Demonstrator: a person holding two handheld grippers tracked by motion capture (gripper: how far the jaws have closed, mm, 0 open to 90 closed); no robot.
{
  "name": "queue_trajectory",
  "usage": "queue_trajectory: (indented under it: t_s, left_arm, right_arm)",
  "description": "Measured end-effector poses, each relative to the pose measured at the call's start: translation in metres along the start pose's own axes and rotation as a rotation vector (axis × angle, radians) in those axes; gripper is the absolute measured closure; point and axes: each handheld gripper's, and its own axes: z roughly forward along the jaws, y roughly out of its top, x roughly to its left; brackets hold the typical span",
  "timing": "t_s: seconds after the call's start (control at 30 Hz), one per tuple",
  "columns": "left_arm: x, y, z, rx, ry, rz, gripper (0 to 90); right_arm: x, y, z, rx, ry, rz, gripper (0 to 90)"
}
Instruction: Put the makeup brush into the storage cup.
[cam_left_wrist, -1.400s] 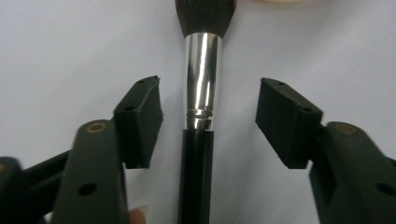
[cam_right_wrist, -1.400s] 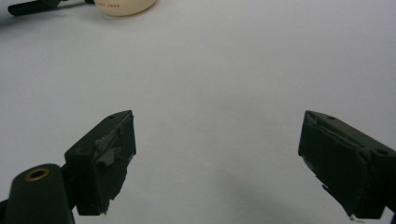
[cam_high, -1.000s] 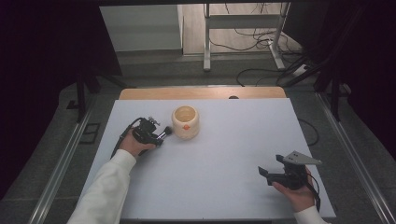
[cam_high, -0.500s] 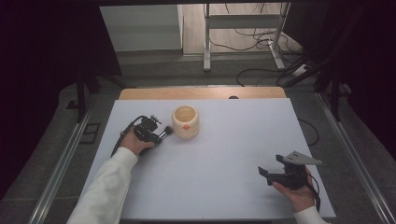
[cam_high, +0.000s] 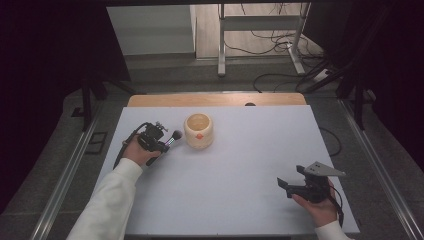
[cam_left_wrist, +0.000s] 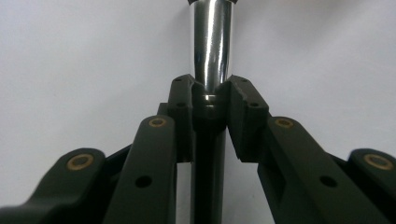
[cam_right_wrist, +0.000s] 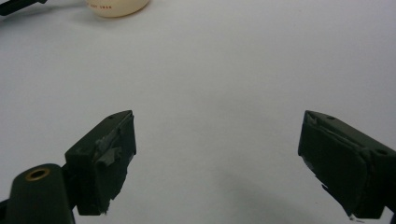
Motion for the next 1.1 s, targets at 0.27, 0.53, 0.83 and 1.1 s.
queue_trajectory:
  t_s: [0.27,0.53,0.83,1.1]
  left_arm:
    - [0.002,-0.002,-0.016,-0.037,0.011,0.004,73.2]
    - [0.001,-0.004,-0.035,-0.1,0.013,0.006,73.2]
    - [0.0,-0.007,-0.049,-0.167,0.027,0.01,73.2]
    - [-0.001,-0.01,-0.057,-0.201,0.021,0.009,73.1]
  right_arm:
    - [0.0,0.0,0.0,0.001,0.0,0.0,12.1]
    - [0.0,0.0,0.0,0.001,-0.001,-0.001,12.2]
    - [0.0,0.0,0.0,0.001,-0.001,-0.001,12.3]
    - [0.0,0.0,0.0,0.001,-0.002,-0.001,12.2]
